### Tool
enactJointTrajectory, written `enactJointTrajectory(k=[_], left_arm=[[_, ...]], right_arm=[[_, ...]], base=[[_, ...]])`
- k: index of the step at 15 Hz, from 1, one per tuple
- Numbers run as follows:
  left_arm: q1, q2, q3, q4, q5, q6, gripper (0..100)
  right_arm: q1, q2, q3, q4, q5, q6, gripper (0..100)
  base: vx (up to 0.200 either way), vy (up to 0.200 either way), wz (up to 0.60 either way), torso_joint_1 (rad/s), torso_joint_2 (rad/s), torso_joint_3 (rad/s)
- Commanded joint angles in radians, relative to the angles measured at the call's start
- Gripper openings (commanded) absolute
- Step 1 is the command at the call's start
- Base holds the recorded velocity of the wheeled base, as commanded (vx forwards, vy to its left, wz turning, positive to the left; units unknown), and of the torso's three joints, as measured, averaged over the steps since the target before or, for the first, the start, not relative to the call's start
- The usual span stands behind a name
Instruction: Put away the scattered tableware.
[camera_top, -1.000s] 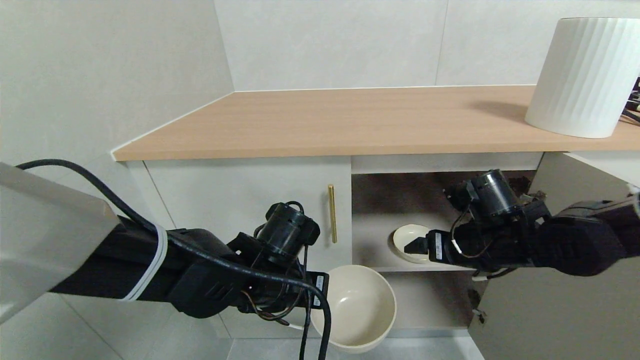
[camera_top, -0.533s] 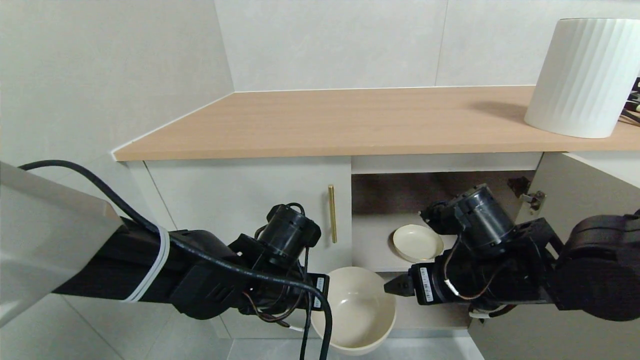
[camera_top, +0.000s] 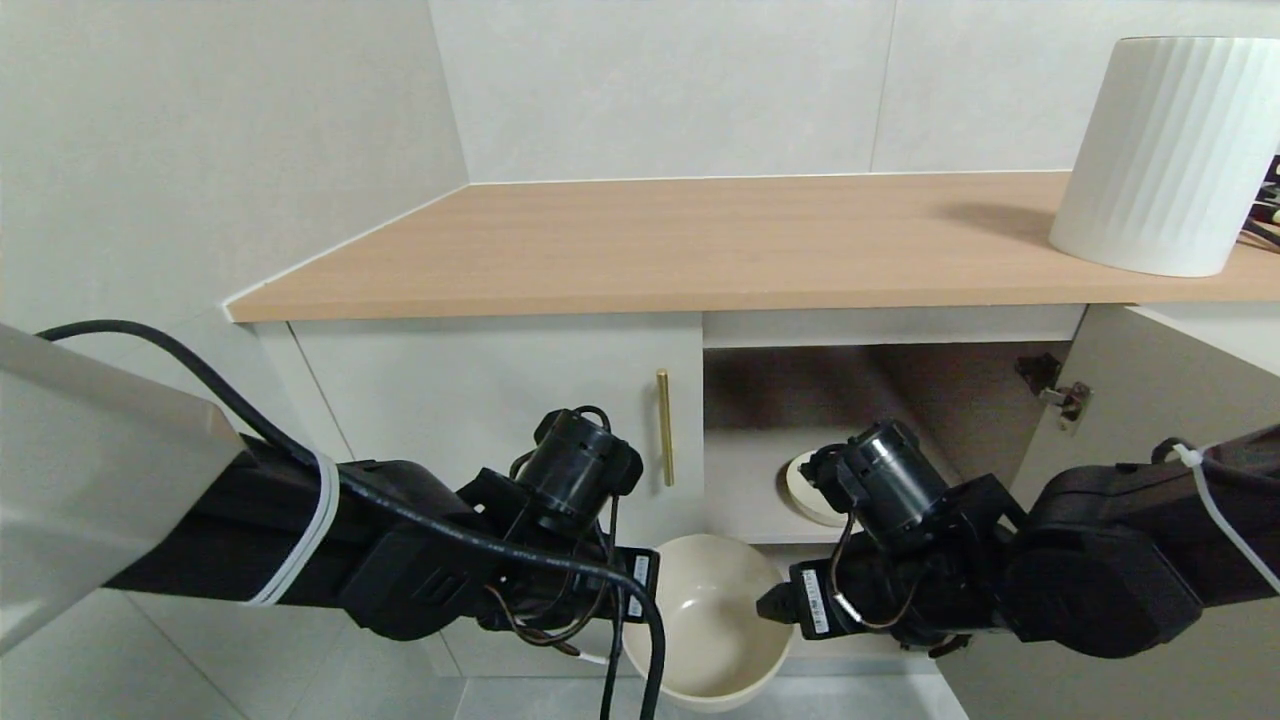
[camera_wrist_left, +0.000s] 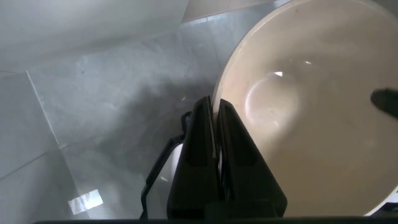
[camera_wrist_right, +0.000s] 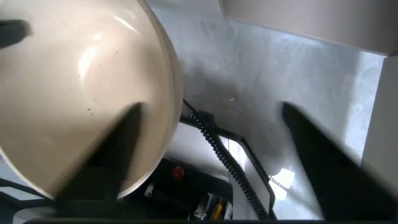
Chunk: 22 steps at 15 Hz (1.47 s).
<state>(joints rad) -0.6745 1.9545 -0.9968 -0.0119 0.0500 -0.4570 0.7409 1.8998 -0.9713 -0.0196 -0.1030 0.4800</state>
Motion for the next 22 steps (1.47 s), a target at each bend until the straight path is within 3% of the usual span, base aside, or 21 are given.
enactJointTrajectory(k=[1, 12, 13, 22], left_arm=[[0.0, 0.001, 0.0, 0.0, 0.001, 0.0, 0], [0.0, 0.0, -0.002, 0.0, 0.005, 0.0, 0], [0.0, 0.0, -0.002, -0.002, 0.014, 0.0, 100], [0.001, -0.006, -0.005, -0.005, 0.019, -0.005, 100]], right_arm=[[0.0, 0.012, -0.001, 0.0, 0.0, 0.0, 0], [0.002, 0.012, 0.0, 0.0, 0.0, 0.0, 0], [0.002, 0.012, 0.0, 0.0, 0.0, 0.0, 0], [-0.009, 0.031, -0.003, -0.007, -0.006, 0.0, 0]], base=[[0.0, 0.0, 0.0, 0.0, 0.0, 0.0], [0.0, 0.0, 0.0, 0.0, 0.0, 0.0], [0.0, 0.0, 0.0, 0.0, 0.0, 0.0], [0.0, 0.0, 0.0, 0.0, 0.0, 0.0]])
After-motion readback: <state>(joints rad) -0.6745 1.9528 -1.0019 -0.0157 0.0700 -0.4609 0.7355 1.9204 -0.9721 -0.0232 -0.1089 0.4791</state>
